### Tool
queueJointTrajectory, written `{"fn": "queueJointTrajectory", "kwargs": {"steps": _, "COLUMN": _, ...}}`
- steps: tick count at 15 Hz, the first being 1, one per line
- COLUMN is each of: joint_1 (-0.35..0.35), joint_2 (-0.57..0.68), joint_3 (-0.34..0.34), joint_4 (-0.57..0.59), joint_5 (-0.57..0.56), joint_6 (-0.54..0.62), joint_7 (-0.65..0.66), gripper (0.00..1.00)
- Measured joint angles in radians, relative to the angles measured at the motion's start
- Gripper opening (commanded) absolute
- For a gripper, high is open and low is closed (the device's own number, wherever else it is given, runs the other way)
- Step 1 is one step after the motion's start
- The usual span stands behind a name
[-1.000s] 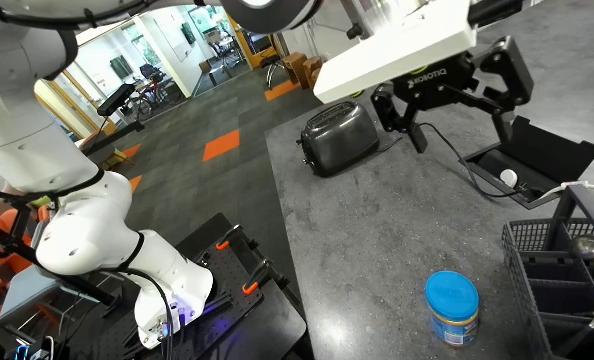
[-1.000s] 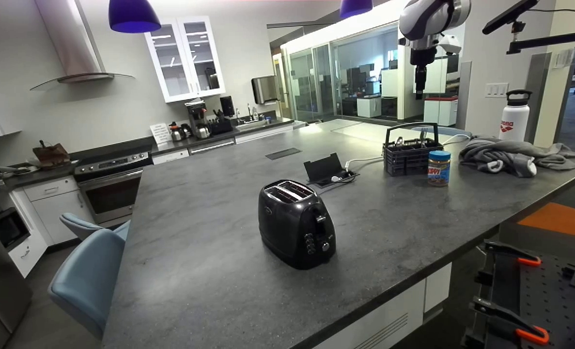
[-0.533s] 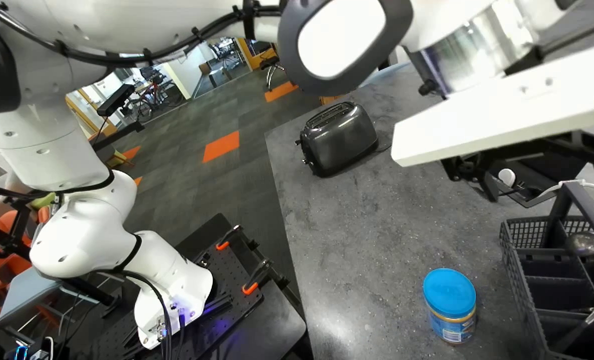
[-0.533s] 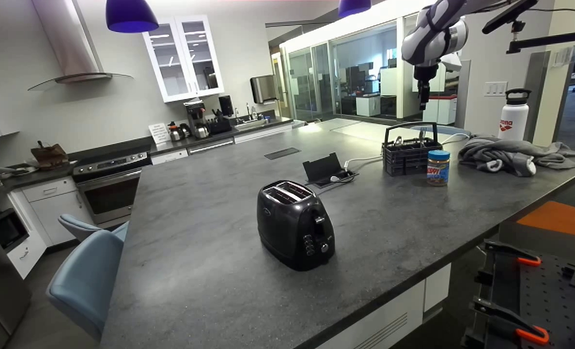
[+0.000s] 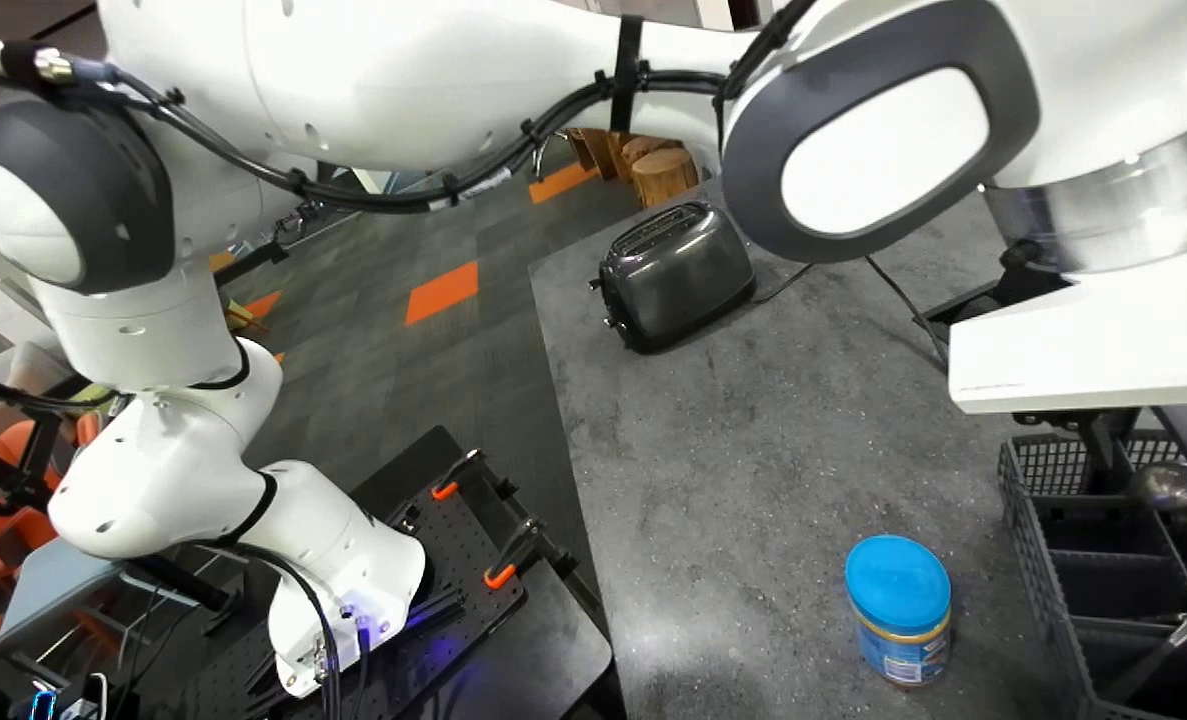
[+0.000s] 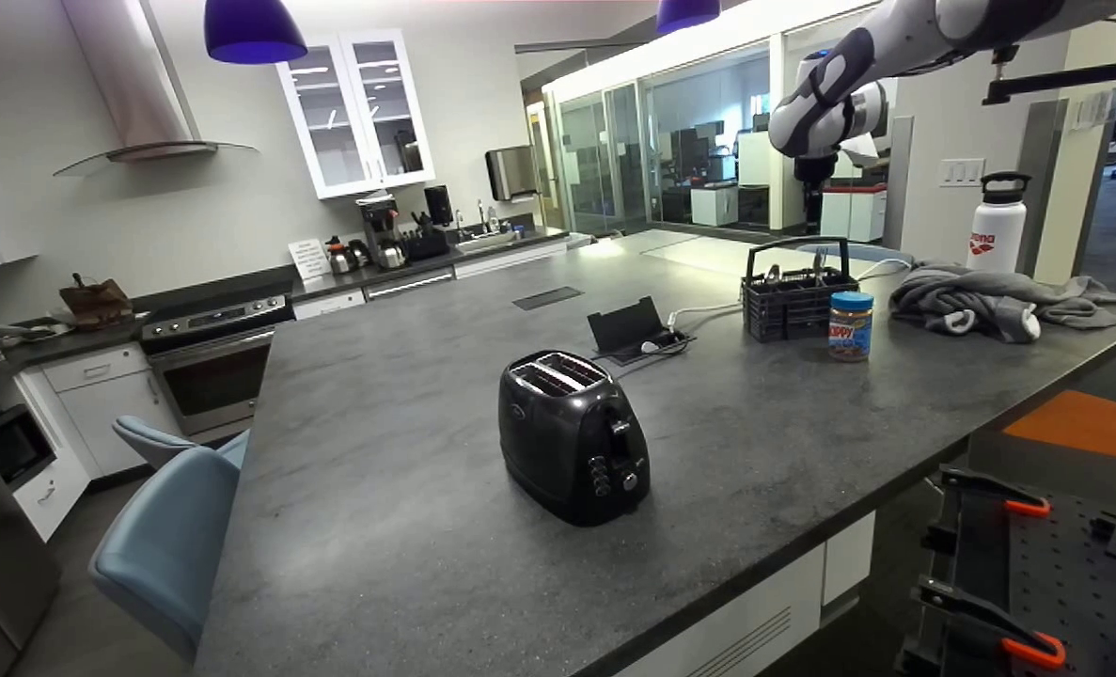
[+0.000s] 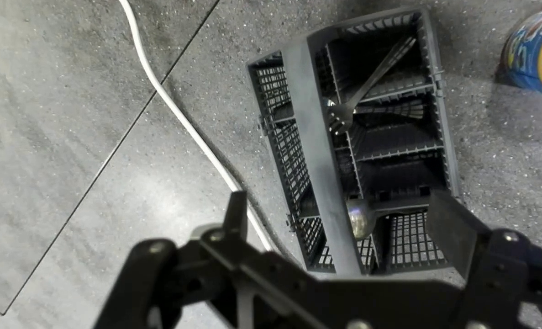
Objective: Move the cutlery basket closer to the bread toaster
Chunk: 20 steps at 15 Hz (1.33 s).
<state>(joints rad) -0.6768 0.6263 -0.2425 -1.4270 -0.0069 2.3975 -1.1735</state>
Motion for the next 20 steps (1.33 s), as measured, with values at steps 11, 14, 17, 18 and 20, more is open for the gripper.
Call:
{"fn": "queueJointTrajectory", "kwargs": {"steps": 11, "joint_1": -0.073, "joint_2": 0.185, "joint_3": 0.122, "joint_4": 0.28, "joint_5": 0.019, "joint_6": -0.212, "joint_7": 0.0, "gripper": 0.75}}
{"fn": "queueJointTrajectory", "kwargs": {"steps": 14, "joint_1": -0.073, "joint_2": 0.228, "joint_3": 0.122, "joint_4": 0.332, "joint_5": 0.019, "joint_6": -0.226, "joint_7": 0.002, "gripper": 0.58}}
{"fn": "queueJointTrajectory", "kwargs": {"steps": 17, "joint_1": -0.073, "joint_2": 0.255, "joint_3": 0.122, "joint_4": 0.36, "joint_5": 0.019, "joint_6": -0.226, "joint_7": 0.002, "gripper": 0.34}}
{"fn": "queueJointTrajectory", "kwargs": {"steps": 18, "joint_1": -0.073, "joint_2": 0.261, "joint_3": 0.122, "joint_4": 0.366, "joint_5": 0.019, "joint_6": -0.226, "joint_7": 0.002, "gripper": 0.27}}
{"fn": "queueJointTrajectory", "kwargs": {"steps": 20, "joint_1": -0.072, "joint_2": 0.266, "joint_3": 0.122, "joint_4": 0.372, "joint_5": 0.018, "joint_6": -0.226, "joint_7": 0.002, "gripper": 0.12}}
